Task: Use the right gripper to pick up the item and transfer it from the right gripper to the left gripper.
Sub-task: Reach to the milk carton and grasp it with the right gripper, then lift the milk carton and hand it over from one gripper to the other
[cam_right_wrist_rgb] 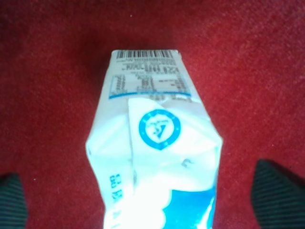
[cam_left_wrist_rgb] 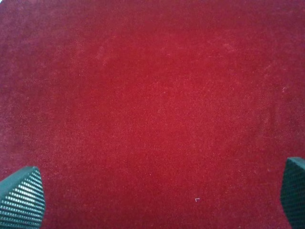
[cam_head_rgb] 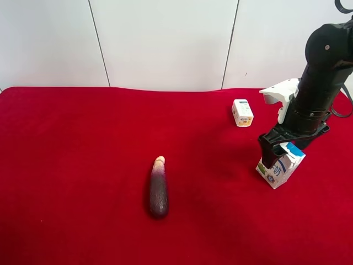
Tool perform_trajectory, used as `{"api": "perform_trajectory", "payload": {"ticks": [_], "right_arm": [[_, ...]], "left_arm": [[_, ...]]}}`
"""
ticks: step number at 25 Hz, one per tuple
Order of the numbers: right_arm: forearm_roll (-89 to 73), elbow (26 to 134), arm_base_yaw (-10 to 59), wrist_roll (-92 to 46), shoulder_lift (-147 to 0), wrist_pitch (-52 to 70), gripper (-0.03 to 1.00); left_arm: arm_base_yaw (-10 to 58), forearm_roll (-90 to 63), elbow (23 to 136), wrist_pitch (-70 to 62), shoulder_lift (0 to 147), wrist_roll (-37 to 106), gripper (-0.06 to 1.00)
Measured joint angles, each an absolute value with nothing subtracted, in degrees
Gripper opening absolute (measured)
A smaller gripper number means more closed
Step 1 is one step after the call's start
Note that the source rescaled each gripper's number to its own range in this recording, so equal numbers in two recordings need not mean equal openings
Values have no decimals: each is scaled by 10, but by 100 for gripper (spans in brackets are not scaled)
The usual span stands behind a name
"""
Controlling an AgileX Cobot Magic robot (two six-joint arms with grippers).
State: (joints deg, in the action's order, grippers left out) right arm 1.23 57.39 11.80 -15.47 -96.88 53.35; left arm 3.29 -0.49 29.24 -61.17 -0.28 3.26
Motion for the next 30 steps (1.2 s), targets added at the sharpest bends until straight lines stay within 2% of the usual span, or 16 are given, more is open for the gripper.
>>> {"api": "perform_trajectory", "payload": {"ticks": [2, 4, 5, 6, 22, 30], "right_arm": [[14, 574, 118, -155, -969, 533, 48], [26, 574, 118, -157, -969, 533, 16], [26, 574, 118, -157, -969, 533, 16], [31, 574, 118, -158, -969, 533, 0], [50, 574, 118, -158, -957, 541, 1], [26, 574, 120, -158, -856, 563, 1]], "left_arm": [[33, -5, 292, -612, -3, 33, 100], [33, -5, 292, -612, -3, 33, 100], [33, -5, 292, -612, -3, 33, 100], [33, -5, 292, -612, -3, 33, 100], [33, -5, 292, -612, -3, 33, 100], [33, -5, 292, -612, -3, 33, 100]]}}
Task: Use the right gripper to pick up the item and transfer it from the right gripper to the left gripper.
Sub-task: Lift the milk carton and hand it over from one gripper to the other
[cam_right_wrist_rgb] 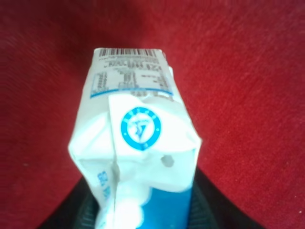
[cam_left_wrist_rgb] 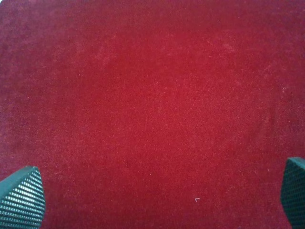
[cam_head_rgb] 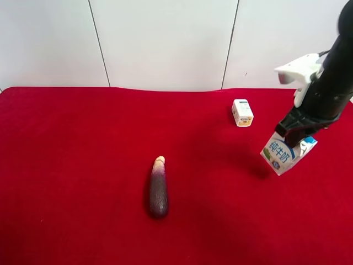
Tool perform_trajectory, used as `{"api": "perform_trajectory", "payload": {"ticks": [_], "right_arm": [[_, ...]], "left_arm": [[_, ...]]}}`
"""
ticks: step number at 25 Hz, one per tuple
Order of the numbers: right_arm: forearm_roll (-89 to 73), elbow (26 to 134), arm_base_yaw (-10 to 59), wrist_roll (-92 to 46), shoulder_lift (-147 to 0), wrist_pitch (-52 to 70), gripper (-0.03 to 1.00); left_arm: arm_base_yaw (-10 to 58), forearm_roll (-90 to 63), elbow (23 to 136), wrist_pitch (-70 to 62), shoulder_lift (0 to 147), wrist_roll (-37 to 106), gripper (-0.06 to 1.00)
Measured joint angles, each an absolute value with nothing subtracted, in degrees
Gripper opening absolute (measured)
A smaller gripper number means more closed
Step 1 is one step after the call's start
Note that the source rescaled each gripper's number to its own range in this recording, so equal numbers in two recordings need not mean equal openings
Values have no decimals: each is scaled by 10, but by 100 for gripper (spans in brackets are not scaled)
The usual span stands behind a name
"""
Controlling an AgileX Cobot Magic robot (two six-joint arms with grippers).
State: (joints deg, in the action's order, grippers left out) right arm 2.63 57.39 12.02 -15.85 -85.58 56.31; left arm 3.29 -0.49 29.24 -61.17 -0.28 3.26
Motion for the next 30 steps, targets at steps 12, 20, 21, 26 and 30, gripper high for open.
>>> {"api": "perform_trajectory", "payload": {"ticks": [12, 20, 21, 26, 30], "right_arm": [[10, 574, 180, -158, -767, 587, 1], [0, 574, 254, -163, -746, 589, 1], [0, 574, 267, -163, -746, 589, 1], [0, 574, 326, -164, -746, 571, 1], [-3, 574, 369, -164, -746, 560, 1]], "left_arm": [[33, -5, 292, -612, -3, 33, 100], [33, -6, 292, -612, -3, 33, 100], [33, -6, 292, -612, -3, 33, 100], [33, -7, 292, -612, -3, 33, 100], [33, -27, 292, -612, 11, 35, 100]]}}
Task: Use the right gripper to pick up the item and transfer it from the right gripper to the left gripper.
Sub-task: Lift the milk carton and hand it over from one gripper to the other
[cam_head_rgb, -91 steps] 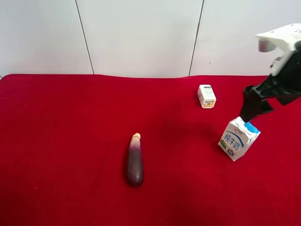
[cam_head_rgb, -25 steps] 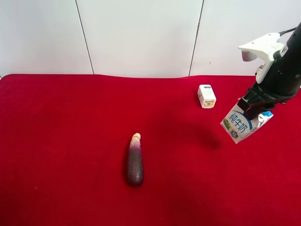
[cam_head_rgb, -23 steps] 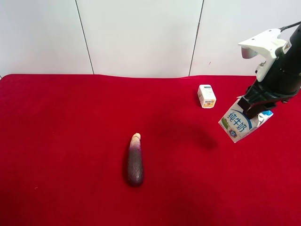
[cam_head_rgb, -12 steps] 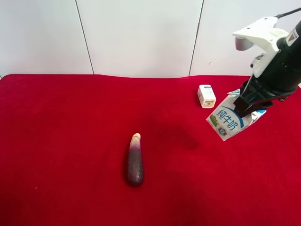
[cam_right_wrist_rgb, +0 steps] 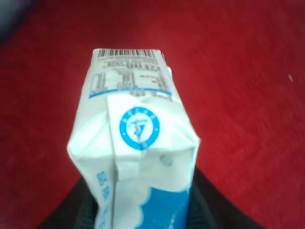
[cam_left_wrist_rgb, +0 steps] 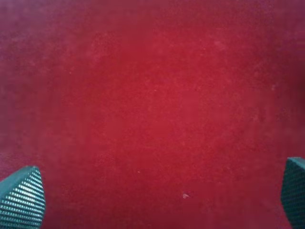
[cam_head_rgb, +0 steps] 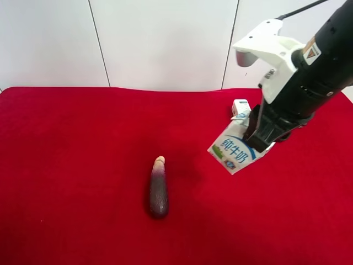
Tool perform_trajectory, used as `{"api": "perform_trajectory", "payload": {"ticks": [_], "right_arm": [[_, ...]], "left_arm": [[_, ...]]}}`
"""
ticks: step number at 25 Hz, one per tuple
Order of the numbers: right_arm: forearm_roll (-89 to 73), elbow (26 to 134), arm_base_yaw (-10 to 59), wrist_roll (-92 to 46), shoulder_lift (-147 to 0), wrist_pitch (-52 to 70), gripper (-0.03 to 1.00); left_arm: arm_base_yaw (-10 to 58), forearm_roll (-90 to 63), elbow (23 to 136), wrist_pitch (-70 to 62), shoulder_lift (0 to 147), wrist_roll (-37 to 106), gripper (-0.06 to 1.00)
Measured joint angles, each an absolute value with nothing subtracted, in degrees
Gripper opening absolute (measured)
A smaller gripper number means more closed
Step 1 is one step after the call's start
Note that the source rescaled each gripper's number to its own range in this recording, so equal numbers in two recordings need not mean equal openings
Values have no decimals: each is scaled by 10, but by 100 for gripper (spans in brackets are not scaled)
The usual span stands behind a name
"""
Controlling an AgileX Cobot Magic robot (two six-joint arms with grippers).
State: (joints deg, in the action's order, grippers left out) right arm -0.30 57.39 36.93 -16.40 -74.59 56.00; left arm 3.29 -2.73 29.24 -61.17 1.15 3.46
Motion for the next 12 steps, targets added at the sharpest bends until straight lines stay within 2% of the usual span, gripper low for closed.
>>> {"api": "perform_trajectory", "payload": {"ticks": [6, 12], "right_arm": [[-41, 574, 406, -186, -746, 548, 1], [-122, 574, 407, -237, -746, 532, 1]], "left_arm": [[33, -144, 295, -613, 112, 84, 100], [61, -241, 343, -612, 196, 194, 93]]}}
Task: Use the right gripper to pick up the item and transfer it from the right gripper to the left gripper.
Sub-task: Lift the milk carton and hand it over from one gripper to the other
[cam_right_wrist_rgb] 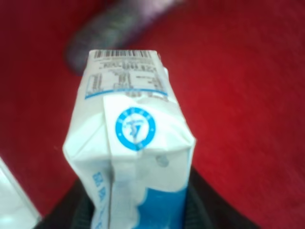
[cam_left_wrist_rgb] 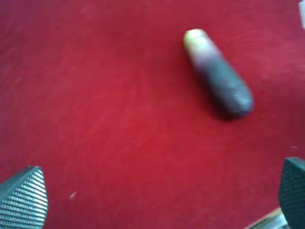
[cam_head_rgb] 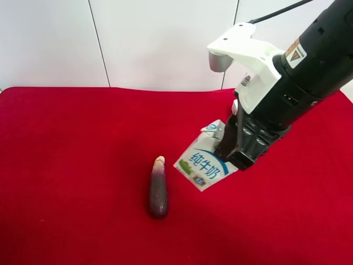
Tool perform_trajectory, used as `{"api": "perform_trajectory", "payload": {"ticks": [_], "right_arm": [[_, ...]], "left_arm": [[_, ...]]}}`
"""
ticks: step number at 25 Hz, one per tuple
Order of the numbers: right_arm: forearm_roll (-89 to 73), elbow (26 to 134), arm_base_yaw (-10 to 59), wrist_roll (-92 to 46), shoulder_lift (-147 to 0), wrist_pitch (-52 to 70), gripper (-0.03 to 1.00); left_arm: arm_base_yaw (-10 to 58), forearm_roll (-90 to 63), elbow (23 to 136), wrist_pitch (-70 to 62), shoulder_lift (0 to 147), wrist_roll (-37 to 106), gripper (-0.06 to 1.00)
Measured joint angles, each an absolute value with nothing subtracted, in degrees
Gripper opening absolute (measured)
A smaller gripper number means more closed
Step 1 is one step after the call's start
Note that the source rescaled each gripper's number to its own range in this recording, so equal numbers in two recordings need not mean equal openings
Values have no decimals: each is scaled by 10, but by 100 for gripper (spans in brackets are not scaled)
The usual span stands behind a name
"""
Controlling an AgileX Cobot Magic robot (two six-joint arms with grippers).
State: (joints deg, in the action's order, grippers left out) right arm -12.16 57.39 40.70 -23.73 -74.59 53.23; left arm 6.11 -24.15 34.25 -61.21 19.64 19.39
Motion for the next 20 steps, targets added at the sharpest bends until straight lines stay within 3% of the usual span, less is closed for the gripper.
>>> {"api": "perform_trajectory", "payload": {"ticks": [20], "right_arm": [[-322, 574, 407, -341, -746, 487, 1]], "left_arm": [[270, -190, 404, -597, 393, 262, 92]]}}
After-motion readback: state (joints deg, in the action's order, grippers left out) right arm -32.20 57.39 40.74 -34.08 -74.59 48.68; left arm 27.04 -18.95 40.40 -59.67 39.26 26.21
